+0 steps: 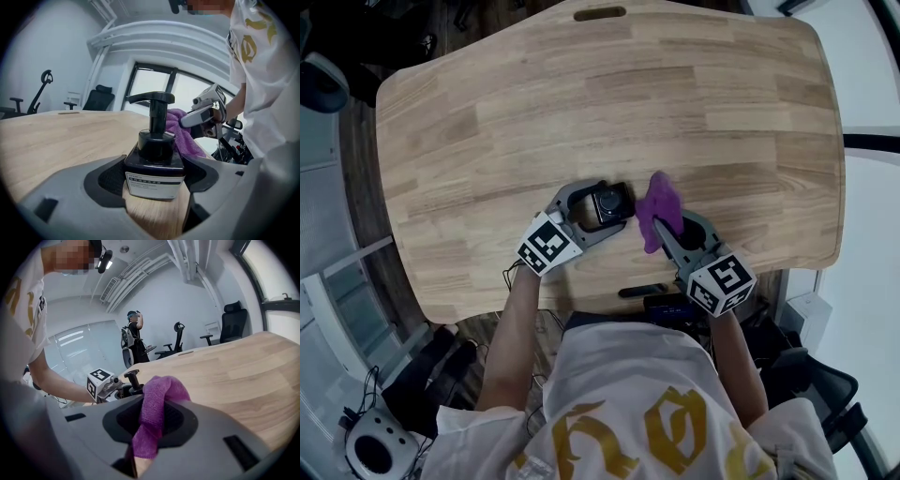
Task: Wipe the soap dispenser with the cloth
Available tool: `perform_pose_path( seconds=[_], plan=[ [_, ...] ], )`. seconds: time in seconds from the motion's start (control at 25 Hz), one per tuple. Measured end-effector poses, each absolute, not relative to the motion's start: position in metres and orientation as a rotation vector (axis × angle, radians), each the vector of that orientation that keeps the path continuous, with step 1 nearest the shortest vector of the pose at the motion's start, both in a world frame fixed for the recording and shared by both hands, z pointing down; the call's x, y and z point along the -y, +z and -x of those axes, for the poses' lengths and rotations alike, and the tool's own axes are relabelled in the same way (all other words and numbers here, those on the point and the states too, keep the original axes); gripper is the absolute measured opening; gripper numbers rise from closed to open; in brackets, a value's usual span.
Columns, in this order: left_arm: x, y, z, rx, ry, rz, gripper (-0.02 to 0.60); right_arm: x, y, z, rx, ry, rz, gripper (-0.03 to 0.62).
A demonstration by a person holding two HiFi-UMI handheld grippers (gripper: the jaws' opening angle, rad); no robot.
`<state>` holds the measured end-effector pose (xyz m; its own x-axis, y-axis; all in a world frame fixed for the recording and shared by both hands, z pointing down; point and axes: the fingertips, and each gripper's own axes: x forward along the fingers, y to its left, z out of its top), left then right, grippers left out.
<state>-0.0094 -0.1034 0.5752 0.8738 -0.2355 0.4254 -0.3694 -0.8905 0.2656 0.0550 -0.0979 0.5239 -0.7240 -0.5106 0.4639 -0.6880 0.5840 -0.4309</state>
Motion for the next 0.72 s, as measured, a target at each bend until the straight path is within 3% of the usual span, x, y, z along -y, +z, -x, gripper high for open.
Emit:
perform_pose_path(
  seconds=[0.44,0.72],
  plan=[
    [0.109,0.575,0.017,0.531,0.448,-2.530,0.327,0.104,0.509,-0.063,2.536,0.823,-1.023,0.066],
    [0.102,0.542,0.025,0.565,0.233,-2.444,0.327,0.104,0.481,-0.056,2.596,0.797,-1.035,0.066]
  ],
)
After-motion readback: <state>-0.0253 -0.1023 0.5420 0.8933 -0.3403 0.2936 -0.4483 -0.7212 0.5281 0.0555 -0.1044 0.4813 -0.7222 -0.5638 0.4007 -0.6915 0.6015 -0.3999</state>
